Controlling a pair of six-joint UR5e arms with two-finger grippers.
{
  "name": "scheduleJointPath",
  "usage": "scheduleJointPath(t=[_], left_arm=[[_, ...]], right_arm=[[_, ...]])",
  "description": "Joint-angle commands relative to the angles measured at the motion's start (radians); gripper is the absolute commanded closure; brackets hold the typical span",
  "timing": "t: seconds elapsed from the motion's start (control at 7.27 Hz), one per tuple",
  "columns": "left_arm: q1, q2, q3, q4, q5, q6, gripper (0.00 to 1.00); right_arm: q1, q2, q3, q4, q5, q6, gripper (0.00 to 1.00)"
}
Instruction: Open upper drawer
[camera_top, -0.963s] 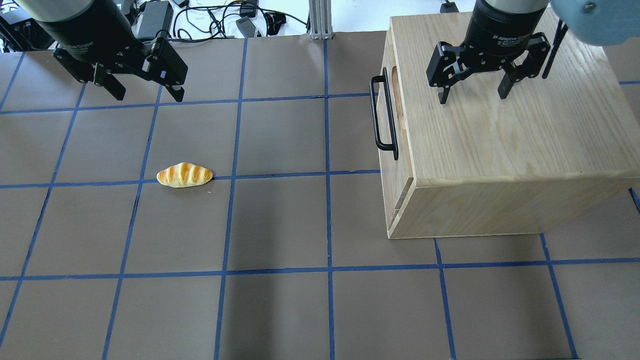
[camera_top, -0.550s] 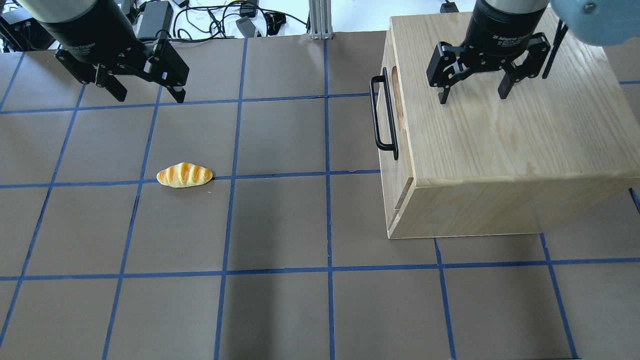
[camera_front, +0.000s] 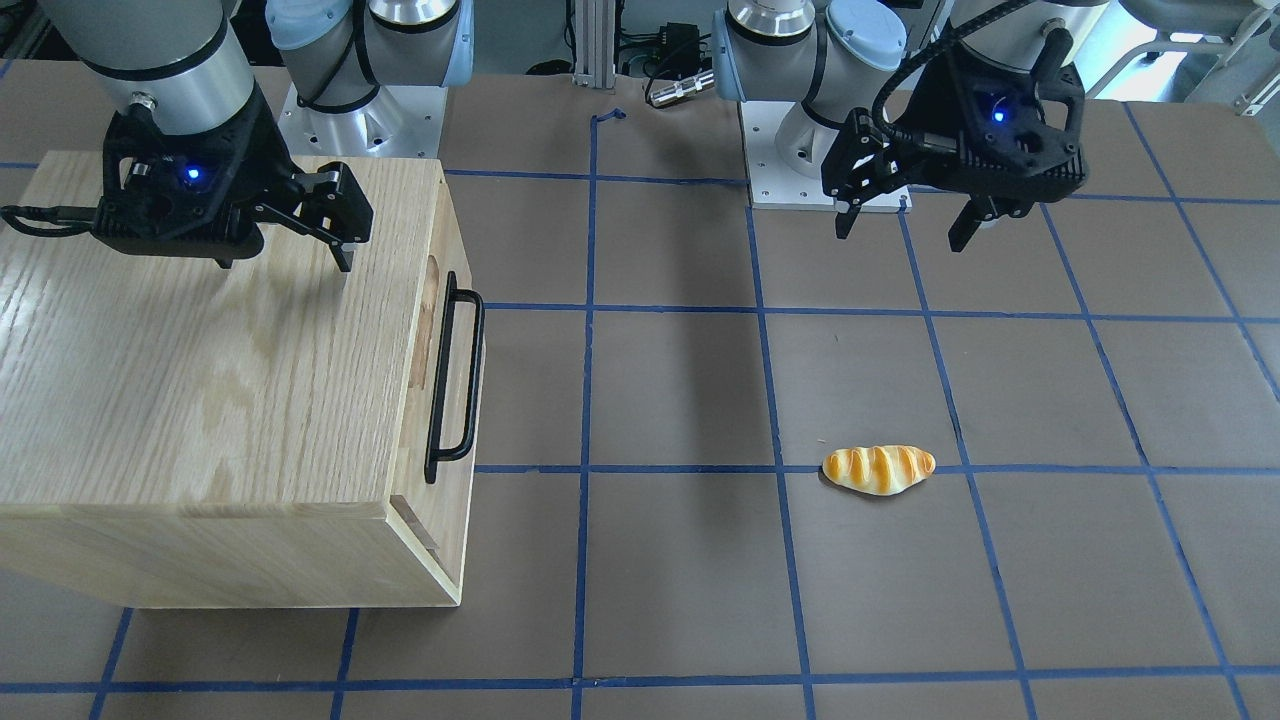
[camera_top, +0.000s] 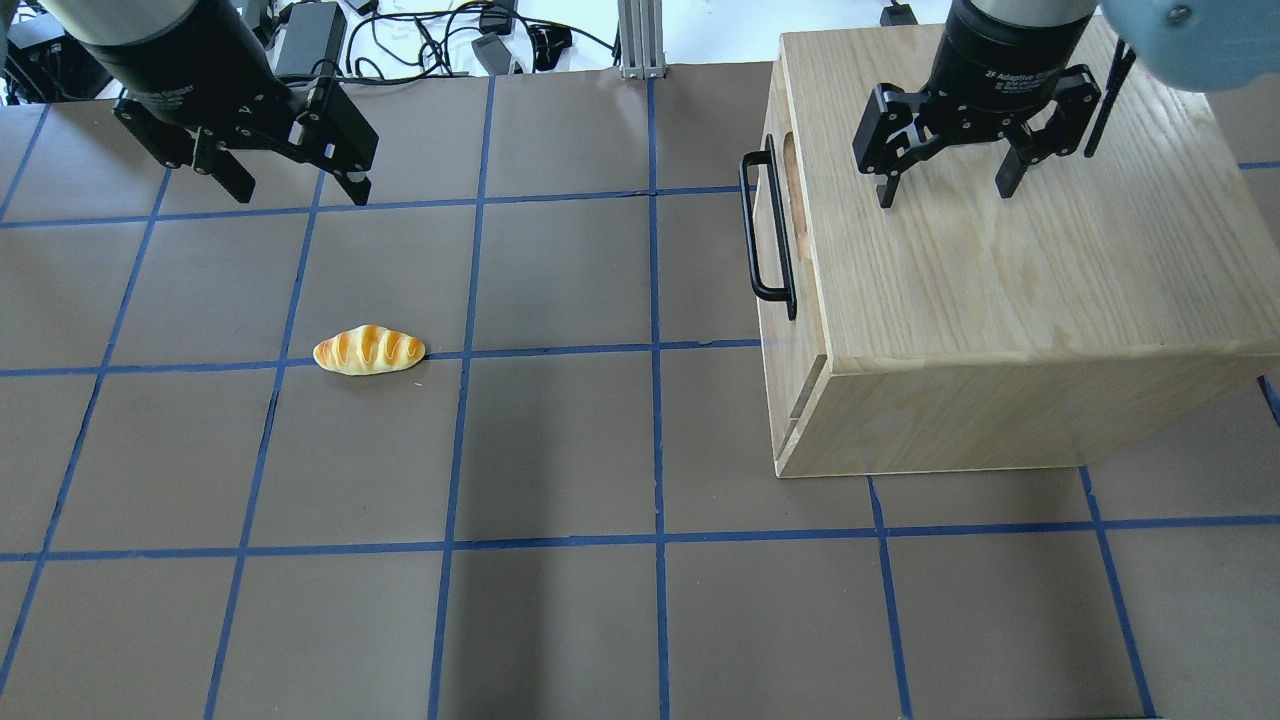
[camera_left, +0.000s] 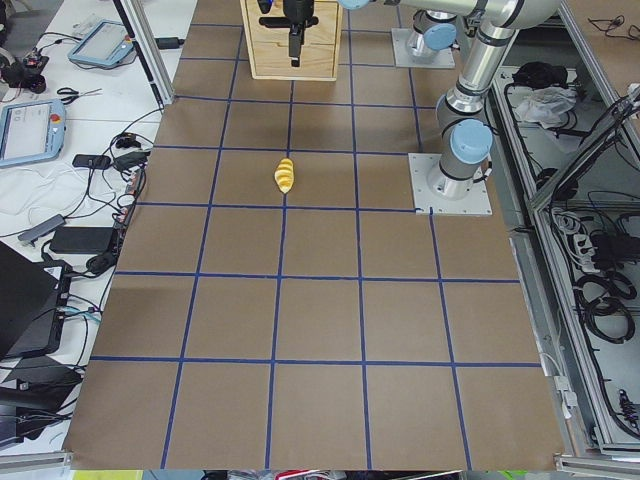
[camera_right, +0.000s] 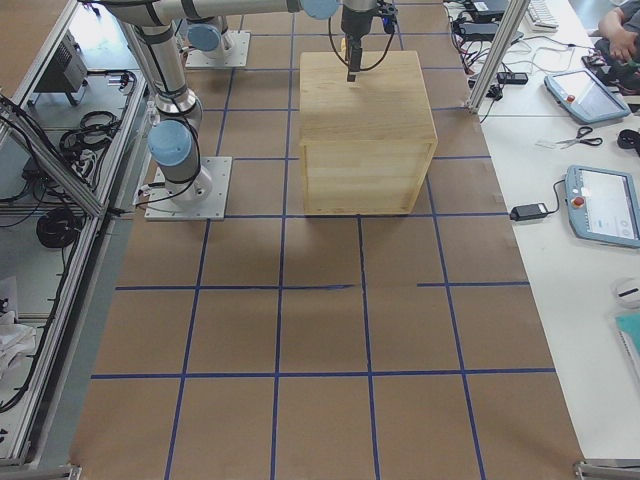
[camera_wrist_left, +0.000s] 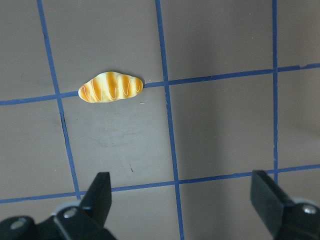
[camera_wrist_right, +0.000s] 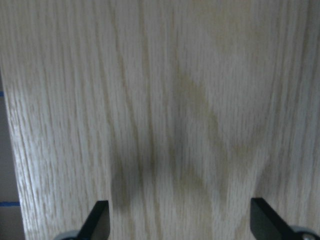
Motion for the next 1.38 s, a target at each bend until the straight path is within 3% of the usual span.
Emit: scheduleJointPath(t=[0.0, 0.41, 0.69, 0.96, 1.24], left_arm=[[0.000, -0.004, 0.001, 0.002, 0.000, 0.001, 0.00], [0.000, -0.019, 0.004, 0.008, -0.014, -0.019, 0.00], [-0.033, -0.087, -0.016, 0.168, -0.177, -0.248, 0.00], [-0.154, -0.169, -0.025, 0.332, -0.232, -0.423, 0.00], [-0.222, -0.228, -0.036, 0.419, -0.375, -0.497, 0.00]], right_arm=[[-0.001, 0.000, 0.000, 0.000, 0.000, 0.001, 0.00], [0.000, 0.000, 0.000, 0.000, 0.000, 0.001, 0.00], [0.000, 0.000, 0.002, 0.000, 0.000, -0.001, 0.00], [0.000, 0.000, 0.000, 0.000, 0.000, 0.001, 0.00], [0.000, 0.000, 0.000, 0.000, 0.000, 0.001, 0.00]])
